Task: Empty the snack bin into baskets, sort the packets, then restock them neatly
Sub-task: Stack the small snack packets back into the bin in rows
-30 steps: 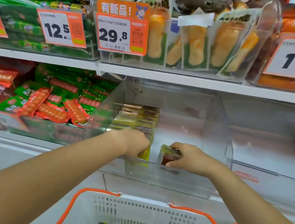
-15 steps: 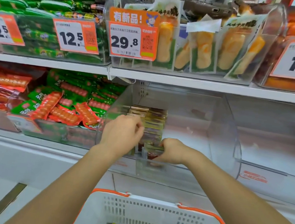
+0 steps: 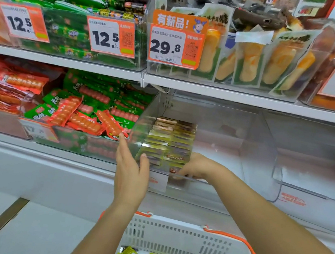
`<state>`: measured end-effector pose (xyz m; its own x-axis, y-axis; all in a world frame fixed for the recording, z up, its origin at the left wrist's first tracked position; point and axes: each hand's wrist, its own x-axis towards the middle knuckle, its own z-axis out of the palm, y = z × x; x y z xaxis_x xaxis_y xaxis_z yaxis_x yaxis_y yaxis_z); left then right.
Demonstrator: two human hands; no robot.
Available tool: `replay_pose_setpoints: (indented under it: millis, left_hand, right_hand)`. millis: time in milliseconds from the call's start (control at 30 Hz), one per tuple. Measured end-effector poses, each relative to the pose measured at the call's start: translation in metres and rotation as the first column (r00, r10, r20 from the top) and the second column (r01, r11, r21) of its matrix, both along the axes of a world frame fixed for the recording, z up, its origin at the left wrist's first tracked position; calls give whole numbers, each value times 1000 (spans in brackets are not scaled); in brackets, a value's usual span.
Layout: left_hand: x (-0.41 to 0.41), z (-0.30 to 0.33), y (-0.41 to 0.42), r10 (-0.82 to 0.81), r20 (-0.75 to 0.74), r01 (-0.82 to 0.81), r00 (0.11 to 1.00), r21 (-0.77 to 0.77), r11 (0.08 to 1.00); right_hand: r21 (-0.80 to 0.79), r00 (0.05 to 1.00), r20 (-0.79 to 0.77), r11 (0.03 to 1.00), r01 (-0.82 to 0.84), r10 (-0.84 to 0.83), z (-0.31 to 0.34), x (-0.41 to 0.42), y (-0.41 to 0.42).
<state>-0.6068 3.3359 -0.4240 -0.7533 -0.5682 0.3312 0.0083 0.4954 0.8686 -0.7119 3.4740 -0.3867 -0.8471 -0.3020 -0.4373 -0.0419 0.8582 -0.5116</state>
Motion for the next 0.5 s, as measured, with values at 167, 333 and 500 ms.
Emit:
replay_pose_setpoints:
  millis: [167, 333, 500]
  left_hand:
    - [1, -6, -4, 2, -1, -2, 1000, -36, 999]
    - [0, -7, -5, 10, 8, -10, 1000, -49, 999]
    - [9, -6, -7, -31, 31, 33, 999, -69, 997]
  right_hand:
    - [75, 998, -54, 997, -26, 30, 6, 8, 6]
    - [93, 989, -135, 994, -53, 65, -5, 9, -10]
    - [-29, 999, -42, 999, -21, 20, 8, 19, 4]
